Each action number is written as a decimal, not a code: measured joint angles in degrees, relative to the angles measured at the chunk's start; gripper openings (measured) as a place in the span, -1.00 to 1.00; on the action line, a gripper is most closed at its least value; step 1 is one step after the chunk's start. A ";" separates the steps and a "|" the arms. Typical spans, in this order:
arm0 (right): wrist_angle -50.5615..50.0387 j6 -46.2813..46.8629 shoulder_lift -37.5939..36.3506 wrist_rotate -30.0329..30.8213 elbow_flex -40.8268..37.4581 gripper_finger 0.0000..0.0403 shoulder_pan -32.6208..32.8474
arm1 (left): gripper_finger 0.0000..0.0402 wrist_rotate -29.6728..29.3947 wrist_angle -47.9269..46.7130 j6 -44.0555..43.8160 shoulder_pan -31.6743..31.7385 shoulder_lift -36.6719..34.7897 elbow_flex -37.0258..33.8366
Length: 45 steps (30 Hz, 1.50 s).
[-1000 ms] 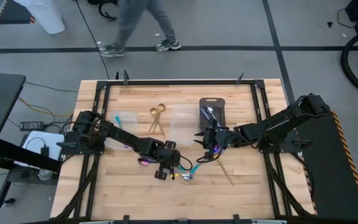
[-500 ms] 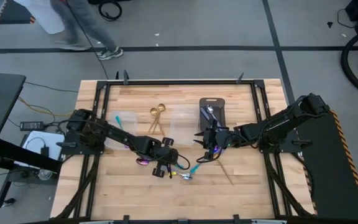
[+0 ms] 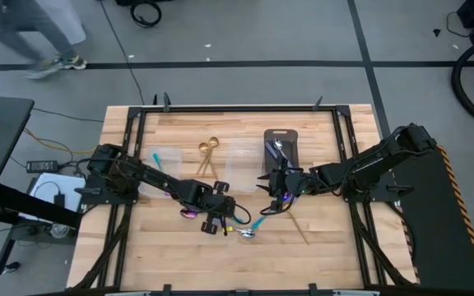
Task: Sort silverware by color (type)
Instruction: Put the blue spoon into the left transparent bin
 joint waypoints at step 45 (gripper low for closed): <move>0.94 0.24 0.00 -1.42 0.00 -0.40 0.00 | -0.60 -3.43 -10.54 -7.09 3.98 1.04 0.15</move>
